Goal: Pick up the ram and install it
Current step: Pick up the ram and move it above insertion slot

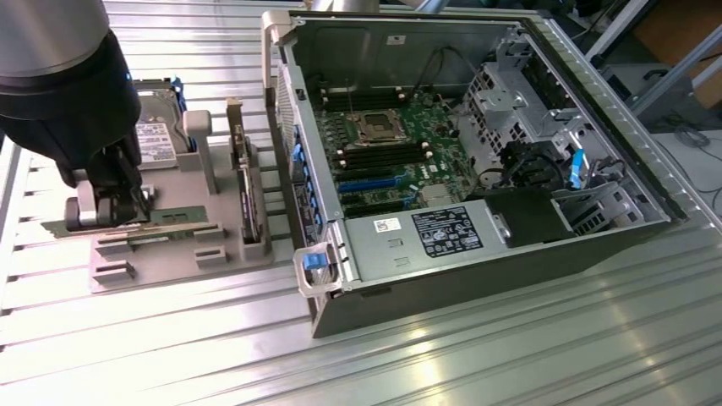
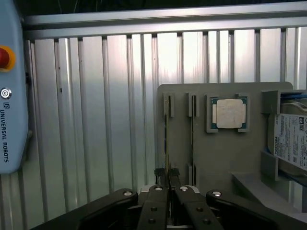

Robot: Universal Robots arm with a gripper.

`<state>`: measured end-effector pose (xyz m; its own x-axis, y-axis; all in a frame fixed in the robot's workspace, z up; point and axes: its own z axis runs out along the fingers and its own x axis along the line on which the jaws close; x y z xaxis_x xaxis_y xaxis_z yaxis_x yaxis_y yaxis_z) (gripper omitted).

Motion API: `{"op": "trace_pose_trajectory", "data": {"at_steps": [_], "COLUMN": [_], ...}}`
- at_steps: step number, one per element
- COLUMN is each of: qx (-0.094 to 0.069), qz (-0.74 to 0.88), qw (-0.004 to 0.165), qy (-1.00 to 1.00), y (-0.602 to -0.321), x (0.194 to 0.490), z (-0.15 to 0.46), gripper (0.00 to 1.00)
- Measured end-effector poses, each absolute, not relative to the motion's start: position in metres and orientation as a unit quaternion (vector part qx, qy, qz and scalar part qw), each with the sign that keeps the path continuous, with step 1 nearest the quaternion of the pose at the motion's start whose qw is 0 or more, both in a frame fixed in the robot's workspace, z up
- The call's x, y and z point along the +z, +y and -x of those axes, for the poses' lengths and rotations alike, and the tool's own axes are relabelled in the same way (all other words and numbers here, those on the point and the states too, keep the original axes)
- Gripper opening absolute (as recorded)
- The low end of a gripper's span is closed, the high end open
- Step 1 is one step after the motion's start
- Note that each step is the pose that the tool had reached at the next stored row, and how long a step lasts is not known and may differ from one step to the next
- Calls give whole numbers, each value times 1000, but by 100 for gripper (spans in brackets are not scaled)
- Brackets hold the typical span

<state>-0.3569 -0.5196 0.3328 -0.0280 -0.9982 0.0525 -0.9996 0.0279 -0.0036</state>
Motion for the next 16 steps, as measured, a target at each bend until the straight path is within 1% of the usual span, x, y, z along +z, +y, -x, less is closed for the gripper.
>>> {"op": "trace_pose_trajectory", "data": {"at_steps": [16], "qx": [28], "qz": [-697], "qw": [26], "qy": [-716], "y": [-520], "x": [361], "z": [357], "gripper": [12]}}
